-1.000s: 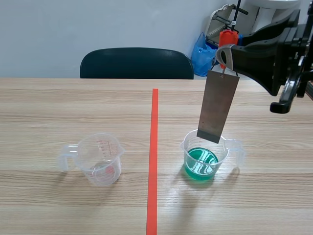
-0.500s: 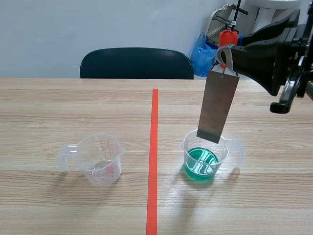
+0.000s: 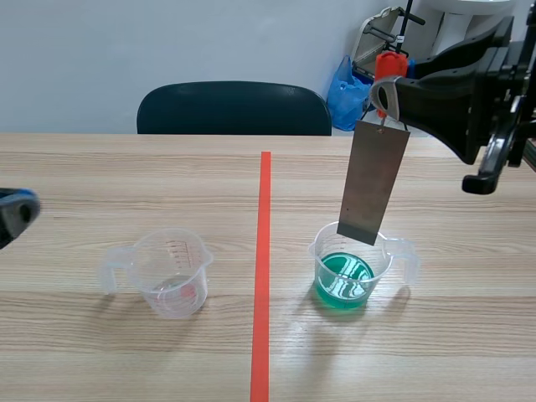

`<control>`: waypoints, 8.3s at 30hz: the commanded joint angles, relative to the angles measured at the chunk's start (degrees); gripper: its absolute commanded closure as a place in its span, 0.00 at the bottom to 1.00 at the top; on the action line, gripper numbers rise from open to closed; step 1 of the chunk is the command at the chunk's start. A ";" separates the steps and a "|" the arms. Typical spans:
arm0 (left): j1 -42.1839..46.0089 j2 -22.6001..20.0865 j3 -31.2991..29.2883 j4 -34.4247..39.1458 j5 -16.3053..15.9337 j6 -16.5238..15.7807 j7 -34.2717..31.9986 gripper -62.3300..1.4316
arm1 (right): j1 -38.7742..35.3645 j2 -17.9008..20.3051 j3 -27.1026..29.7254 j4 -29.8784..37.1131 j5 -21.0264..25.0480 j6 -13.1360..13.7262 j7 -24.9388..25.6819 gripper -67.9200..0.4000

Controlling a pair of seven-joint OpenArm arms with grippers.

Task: Do the redox reaction experiment

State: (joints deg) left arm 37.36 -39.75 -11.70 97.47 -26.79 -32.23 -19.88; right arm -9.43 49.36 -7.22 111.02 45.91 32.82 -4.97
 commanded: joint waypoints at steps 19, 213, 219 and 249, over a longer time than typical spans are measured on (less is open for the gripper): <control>-44.78 11.26 36.81 -25.35 -0.22 0.70 9.42 0.92 | 0.70 0.79 0.90 1.11 0.83 -0.17 0.42 0.99; 38.08 17.81 -26.36 -26.80 9.84 7.69 -52.76 0.00 | 0.70 0.79 2.36 1.18 1.05 0.28 0.22 0.99; 38.08 17.81 -26.36 -26.80 9.84 7.69 -52.76 0.00 | 0.70 0.79 2.36 1.18 1.05 0.28 0.22 0.99; 38.08 17.81 -26.36 -26.80 9.81 7.69 -52.76 0.00 | 0.70 0.74 2.27 1.16 1.05 0.28 -0.20 0.99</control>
State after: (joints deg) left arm 75.37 -22.24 -37.56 70.19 -16.53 -24.18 -71.48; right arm -9.43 49.36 -5.69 111.02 46.11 33.32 -6.28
